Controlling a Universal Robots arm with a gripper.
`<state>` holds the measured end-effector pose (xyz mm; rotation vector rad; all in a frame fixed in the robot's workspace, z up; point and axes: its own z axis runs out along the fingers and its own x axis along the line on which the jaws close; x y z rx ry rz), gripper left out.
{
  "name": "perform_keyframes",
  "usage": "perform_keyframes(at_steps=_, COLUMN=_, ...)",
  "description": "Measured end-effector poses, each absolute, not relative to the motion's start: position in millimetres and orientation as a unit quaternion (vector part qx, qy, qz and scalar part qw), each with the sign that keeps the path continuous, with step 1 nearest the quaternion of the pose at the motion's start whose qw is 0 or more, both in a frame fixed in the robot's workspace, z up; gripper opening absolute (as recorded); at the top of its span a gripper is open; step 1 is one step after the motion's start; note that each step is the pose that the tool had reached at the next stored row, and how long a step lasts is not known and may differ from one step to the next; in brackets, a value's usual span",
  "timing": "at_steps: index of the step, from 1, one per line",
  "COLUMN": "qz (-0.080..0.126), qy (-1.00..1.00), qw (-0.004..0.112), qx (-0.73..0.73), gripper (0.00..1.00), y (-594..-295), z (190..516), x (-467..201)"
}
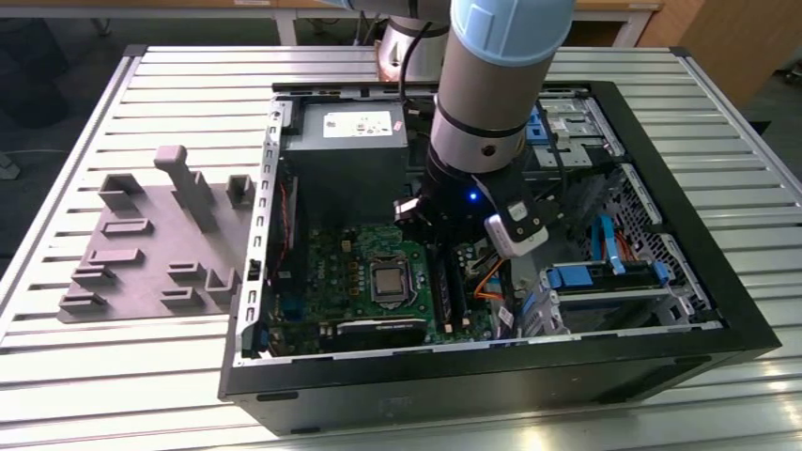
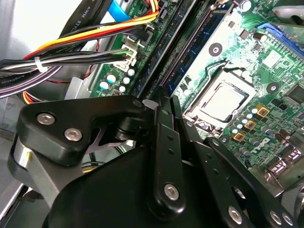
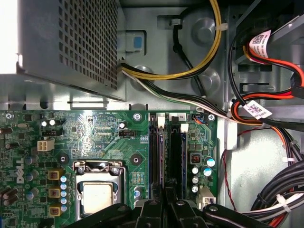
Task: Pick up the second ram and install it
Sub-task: 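Press down the second ram until it locks into place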
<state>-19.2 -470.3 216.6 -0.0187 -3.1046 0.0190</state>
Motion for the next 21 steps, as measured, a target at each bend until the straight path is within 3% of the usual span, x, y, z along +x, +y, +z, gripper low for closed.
perform_keyframes(at_steps=21, qz=0.006, qy=-1.0, qw=0.018, qx=-0.002, gripper=0.14, y=-470.8, z=217.9, x=-19.3)
